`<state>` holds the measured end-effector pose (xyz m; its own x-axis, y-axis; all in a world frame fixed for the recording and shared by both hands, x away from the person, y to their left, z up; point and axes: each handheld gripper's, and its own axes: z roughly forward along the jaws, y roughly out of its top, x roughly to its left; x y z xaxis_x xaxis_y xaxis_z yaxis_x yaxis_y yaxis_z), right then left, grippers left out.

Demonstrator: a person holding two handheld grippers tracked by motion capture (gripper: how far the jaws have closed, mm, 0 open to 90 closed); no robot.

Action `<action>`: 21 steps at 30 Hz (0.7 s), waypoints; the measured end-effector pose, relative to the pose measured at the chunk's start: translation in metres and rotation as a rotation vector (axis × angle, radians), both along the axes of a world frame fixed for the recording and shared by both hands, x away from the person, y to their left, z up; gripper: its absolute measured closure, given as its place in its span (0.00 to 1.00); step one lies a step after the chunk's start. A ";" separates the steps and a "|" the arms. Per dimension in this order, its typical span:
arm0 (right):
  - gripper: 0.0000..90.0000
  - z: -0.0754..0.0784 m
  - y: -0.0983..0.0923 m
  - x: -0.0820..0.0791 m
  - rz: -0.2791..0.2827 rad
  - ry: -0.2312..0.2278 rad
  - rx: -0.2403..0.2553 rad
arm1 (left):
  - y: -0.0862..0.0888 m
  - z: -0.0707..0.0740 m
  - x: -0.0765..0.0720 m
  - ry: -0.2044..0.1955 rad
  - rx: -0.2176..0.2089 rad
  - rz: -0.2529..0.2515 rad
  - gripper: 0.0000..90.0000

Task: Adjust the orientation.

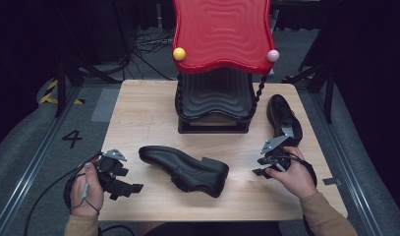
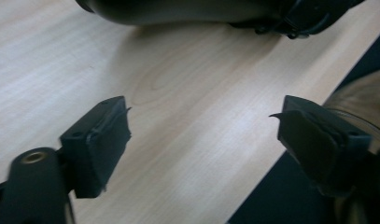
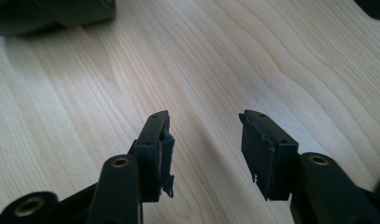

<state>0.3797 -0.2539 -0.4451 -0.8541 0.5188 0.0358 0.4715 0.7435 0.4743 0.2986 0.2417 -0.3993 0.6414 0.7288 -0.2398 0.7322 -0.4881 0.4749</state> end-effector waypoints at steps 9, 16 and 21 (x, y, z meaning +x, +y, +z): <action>0.56 0.005 0.003 0.000 0.003 0.004 0.031 | -0.003 0.009 -0.004 -0.054 -0.026 -0.068 0.18; 0.59 0.010 0.003 -0.001 0.000 0.010 0.044 | -0.005 0.010 -0.004 -0.052 -0.025 -0.086 0.18; 0.72 0.013 0.005 -0.003 -0.010 0.042 0.058 | -0.005 0.011 -0.005 -0.057 -0.027 -0.097 0.18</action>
<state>0.3763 -0.2489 -0.4317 -0.8458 0.5237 0.1019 0.4997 0.7105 0.4955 0.2939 0.2364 -0.3882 0.7221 0.6560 -0.2196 0.6532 -0.5420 0.5288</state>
